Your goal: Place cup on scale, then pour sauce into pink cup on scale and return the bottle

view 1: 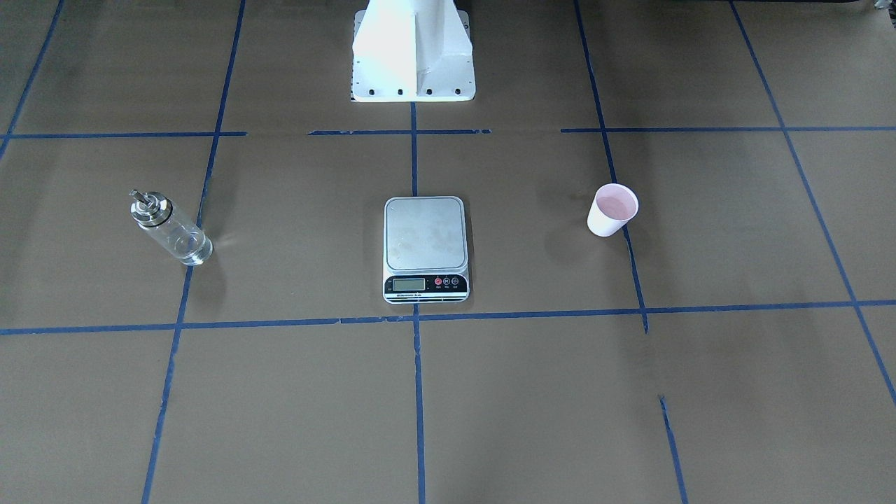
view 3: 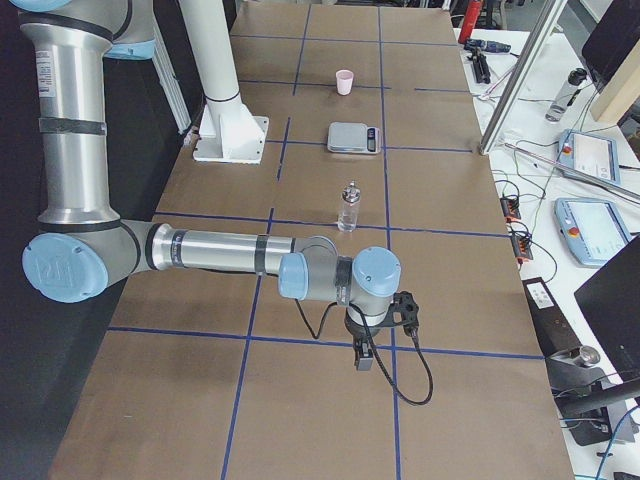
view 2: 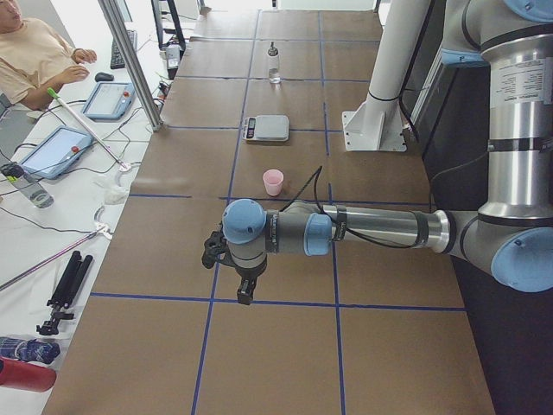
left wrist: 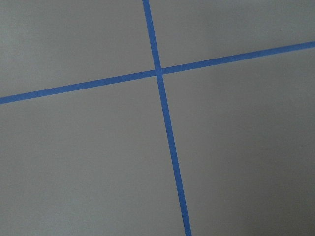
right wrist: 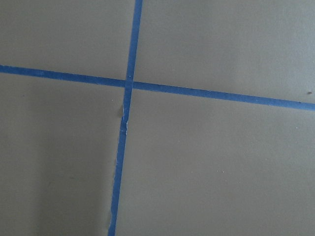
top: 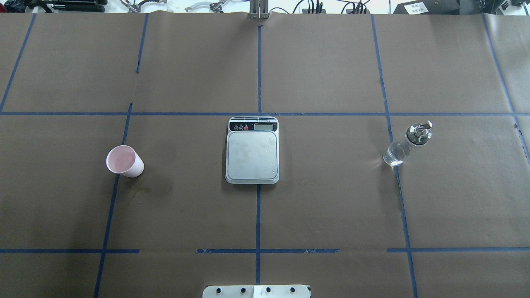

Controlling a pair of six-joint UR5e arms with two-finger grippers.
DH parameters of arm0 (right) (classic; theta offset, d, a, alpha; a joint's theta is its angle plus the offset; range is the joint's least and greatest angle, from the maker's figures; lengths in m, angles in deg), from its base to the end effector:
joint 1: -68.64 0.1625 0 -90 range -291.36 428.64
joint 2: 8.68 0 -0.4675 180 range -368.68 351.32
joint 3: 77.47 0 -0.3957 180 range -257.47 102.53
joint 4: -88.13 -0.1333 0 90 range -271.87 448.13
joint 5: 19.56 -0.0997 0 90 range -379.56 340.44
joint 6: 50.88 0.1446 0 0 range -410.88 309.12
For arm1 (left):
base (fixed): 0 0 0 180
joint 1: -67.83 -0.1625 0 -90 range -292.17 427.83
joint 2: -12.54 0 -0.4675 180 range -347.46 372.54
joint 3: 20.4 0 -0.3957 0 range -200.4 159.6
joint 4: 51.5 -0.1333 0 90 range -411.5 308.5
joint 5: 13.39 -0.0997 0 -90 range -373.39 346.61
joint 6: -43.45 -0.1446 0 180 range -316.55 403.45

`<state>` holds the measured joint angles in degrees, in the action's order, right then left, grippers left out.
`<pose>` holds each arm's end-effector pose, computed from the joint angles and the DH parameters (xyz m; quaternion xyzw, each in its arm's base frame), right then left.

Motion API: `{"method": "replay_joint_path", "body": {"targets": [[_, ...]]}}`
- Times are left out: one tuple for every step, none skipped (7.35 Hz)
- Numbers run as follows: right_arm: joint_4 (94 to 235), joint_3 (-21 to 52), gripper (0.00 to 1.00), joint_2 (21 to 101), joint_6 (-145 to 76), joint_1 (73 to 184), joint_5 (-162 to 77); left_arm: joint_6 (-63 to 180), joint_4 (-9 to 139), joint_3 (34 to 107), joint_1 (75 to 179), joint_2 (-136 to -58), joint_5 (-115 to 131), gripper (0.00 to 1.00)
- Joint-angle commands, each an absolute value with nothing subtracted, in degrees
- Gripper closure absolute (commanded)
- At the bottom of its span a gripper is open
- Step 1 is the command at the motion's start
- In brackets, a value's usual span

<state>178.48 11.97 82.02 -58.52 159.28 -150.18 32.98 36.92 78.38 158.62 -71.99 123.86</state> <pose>0.0446 -0.4860 0.7512 0.0119 -0.3471 -0.0524 0.9363 -0.0334 -0.4527 0.7001 0.0531 0.3974 0.0833 0.9123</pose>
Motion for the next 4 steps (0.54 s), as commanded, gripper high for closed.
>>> {"method": "replay_joint_path", "body": {"targets": [[178.5,12.0,0.0,82.0,-58.6,159.3,-150.3,32.9,36.9,78.2,158.7,-71.8,124.0,0.0],[178.3,12.2,0.0,82.0,-58.6,159.3,-150.4,32.8,36.9,78.6,158.7,-71.9,123.8,0.0],[176.1,12.4,0.0,82.0,-58.6,158.8,-150.6,32.8,37.3,78.6,158.6,-72.2,123.8,0.0],[173.3,12.4,0.0,82.1,-58.5,158.1,-150.6,32.6,37.5,78.6,158.6,-72.2,123.8,0.0]]}}
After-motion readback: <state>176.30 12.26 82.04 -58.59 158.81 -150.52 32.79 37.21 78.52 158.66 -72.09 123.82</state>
